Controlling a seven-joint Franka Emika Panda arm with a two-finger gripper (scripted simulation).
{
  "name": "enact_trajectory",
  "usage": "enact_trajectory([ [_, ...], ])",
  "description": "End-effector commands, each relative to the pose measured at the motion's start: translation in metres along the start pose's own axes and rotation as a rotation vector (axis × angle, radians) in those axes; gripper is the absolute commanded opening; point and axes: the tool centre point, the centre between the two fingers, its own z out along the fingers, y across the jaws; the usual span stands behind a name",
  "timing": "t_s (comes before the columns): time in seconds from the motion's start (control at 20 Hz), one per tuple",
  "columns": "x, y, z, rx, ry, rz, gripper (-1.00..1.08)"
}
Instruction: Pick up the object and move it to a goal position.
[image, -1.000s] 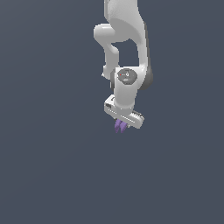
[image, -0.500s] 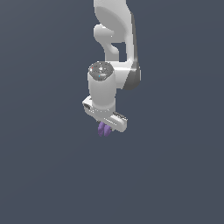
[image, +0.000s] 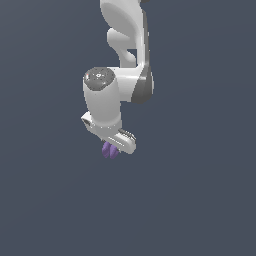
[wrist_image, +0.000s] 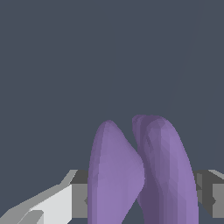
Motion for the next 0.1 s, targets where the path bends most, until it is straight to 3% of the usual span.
enact_trajectory([
  [0.0,0.0026,0.0005,-0.0014,0.0,0.0,-0.001,-1.0],
  [0.05,0.0027,0.0006,-0.0015,0.0,0.0,-0.001,-1.0],
])
